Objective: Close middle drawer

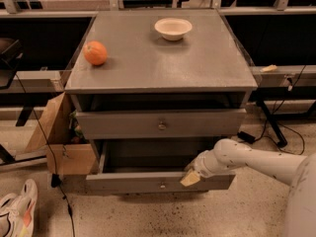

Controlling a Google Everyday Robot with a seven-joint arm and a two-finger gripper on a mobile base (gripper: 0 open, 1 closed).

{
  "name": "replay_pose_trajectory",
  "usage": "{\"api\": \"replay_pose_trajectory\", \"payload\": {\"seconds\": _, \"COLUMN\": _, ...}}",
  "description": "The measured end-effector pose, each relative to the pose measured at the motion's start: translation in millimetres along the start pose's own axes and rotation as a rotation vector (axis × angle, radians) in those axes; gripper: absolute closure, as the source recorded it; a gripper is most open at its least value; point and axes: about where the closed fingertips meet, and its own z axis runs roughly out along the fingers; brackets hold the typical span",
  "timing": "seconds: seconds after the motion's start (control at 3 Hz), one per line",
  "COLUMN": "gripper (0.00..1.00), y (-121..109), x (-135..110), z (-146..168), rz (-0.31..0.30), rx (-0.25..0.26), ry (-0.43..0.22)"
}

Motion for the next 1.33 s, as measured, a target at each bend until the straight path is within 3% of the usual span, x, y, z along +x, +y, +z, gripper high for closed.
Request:
{"api": "replay_pose_trajectory", "payload": {"seconds": 0.67, "gripper": 0.15, "y": 2.2, "x": -3.0, "z": -0.4, "rz": -0.002, "rx": 0.002, "ry": 0.002}}
{"api": "replay_pose_trajectory", "payload": {"seconds": 1.0, "gripper": 0.0, "y": -13.6, "x": 1.6, "z": -5.9, "rz": 0.032, "rx": 0.031, "ry": 0.027}}
{"api": "replay_pose_trajectory", "payload": {"seconds": 1.33, "gripper": 0.0, "y": -27.3, "x": 6.4, "z": -12.3, "rz": 0.068, "rx": 0.063, "ry": 0.042}}
